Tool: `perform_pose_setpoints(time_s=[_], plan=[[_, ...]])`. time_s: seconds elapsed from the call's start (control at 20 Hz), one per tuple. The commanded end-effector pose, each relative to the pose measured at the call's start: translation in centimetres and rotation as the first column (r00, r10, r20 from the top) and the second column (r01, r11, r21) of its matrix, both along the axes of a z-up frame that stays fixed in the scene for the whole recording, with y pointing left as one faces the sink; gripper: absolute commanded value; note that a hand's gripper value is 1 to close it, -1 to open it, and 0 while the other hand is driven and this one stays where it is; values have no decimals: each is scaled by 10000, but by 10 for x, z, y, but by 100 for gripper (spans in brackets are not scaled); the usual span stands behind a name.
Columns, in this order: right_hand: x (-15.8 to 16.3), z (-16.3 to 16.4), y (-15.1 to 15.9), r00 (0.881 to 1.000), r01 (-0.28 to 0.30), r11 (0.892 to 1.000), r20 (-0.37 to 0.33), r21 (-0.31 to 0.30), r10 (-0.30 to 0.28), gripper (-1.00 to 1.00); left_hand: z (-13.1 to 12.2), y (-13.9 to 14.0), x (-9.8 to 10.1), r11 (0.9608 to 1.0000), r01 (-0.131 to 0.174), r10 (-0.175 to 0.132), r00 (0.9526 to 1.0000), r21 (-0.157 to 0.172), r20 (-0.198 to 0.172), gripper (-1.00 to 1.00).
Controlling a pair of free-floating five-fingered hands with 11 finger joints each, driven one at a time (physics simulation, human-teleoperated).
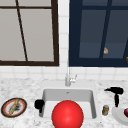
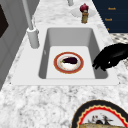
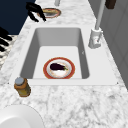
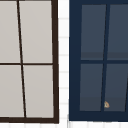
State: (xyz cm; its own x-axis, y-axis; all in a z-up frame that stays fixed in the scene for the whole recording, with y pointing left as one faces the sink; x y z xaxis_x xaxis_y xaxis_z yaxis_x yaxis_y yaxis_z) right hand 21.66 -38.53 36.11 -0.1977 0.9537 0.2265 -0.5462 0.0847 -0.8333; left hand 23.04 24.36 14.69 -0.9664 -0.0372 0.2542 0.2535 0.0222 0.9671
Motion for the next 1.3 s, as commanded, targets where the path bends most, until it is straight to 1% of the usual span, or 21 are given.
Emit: perform_pose_setpoints(time_s=[0.0,0.15,0.35,0.45,0.5,0.55,0.6,0.65,0.75,0.85,0.9,1.0,1.1,1.15,1.25], plan=[[0,-17,8,9973,731,9935,-24,-873,-736,-100,0,0,0,10000,0,0,10000,0,0,0],[3,-29,14,9925,1219,9825,42,-1407,-1225,-100,0,0,0,10000,0,0,10000,0,0,0],[6,-43,21,9825,1842,9611,96,-2058,-1862,-100,0,0,0,10000,0,0,10000,0,0,0],[7,-54,28,9769,2068,9525,-64,-2235,-2136,-100,0,0,0,10000,0,0,10000,0,0,0],[12,-62,34,9744,2154,9509,-151,-2222,-2243,-100,0,0,0,10000,0,0,10000,0,0,0],[15,-71,35,9713,2283,9485,-158,-2196,-2374,-100,0,0,0,10000,0,0,10000,0,0,0],[16,-78,37,9683,2408,9433,-105,-2284,-2497,-100,0,0,0,10000,0,0,10000,0,0,0],[17,-87,38,9657,2511,9404,-72,-2294,-2596,-100,0,0,0,10000,0,0,10000,0,0,0],[17,-103,41,9628,2601,9436,-193,-2048,-2696,-100,0,0,0,10000,0,0,10000,0,0,0],[20,-116,44,9618,2621,9450,-276,-1959,-2725,-100,0,0,0,10000,0,0,10000,0,0,0],[23,-123,41,9630,2573,9446,-270,-2039,-2681,-100,0,0,0,10000,0,0,10000,0,0,0],[30,-139,41,9657,2538,9445,-14,-2085,-2597,-100,0,0,0,10000,0,0,10000,0,0,0],[36,-151,42,9664,2506,9394,33,-2338,-2570,-100,0,0,0,10000,0,0,10000,0,0,0],[39,-154,42,9674,2474,9376,79,-2445,-2532,-100,0,0,0,10000,0,0,10000,0,0,0],[46,-159,46,9691,2392,9380,16,-2511,-2467,-100,0,0,0,10000,0,0,10000,0,0,0]])
